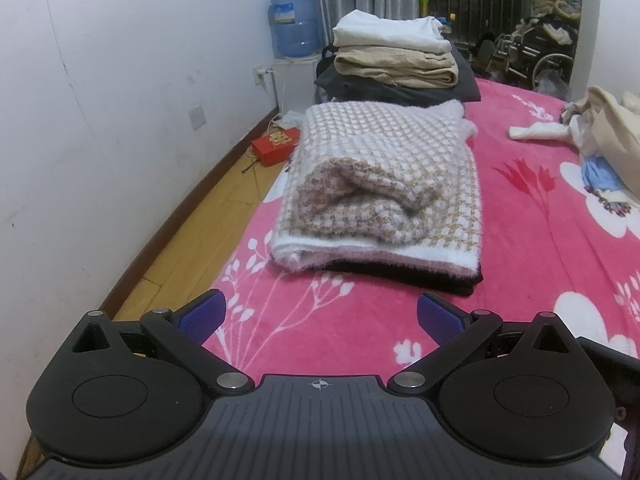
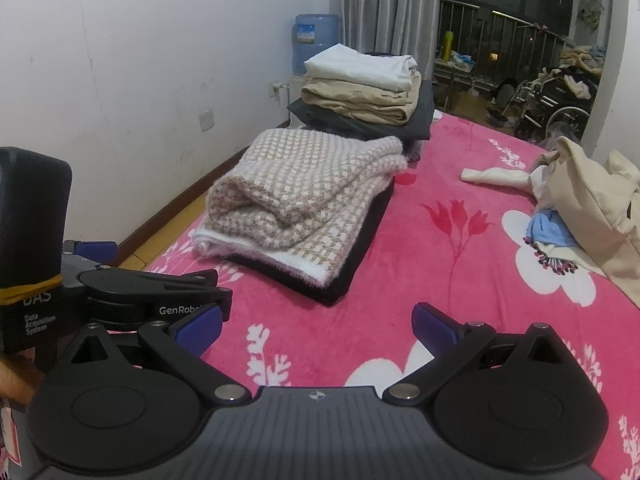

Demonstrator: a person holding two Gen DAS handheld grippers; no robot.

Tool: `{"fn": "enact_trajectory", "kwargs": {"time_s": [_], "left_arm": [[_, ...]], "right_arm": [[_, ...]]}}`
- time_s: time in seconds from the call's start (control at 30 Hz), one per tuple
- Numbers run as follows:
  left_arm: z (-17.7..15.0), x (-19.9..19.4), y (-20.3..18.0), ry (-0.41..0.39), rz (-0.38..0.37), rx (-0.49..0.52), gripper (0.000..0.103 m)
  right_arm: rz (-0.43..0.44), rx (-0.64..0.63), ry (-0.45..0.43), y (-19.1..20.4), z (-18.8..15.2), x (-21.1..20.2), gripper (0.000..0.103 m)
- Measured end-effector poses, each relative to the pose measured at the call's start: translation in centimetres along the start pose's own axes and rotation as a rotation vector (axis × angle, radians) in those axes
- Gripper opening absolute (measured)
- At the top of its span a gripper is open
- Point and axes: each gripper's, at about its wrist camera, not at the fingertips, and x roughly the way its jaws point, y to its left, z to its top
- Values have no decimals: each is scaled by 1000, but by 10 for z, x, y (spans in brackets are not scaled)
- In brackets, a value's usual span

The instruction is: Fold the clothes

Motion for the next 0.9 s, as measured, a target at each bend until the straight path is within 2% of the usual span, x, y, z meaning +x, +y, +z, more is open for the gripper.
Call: {"fn": "enact_trajectory", "kwargs": {"time_s": [0.9], "left_arm": [[0,1,0,8,0,2,103]], "right_arm": [[-1,-2,7,1,0,2,103]]}}
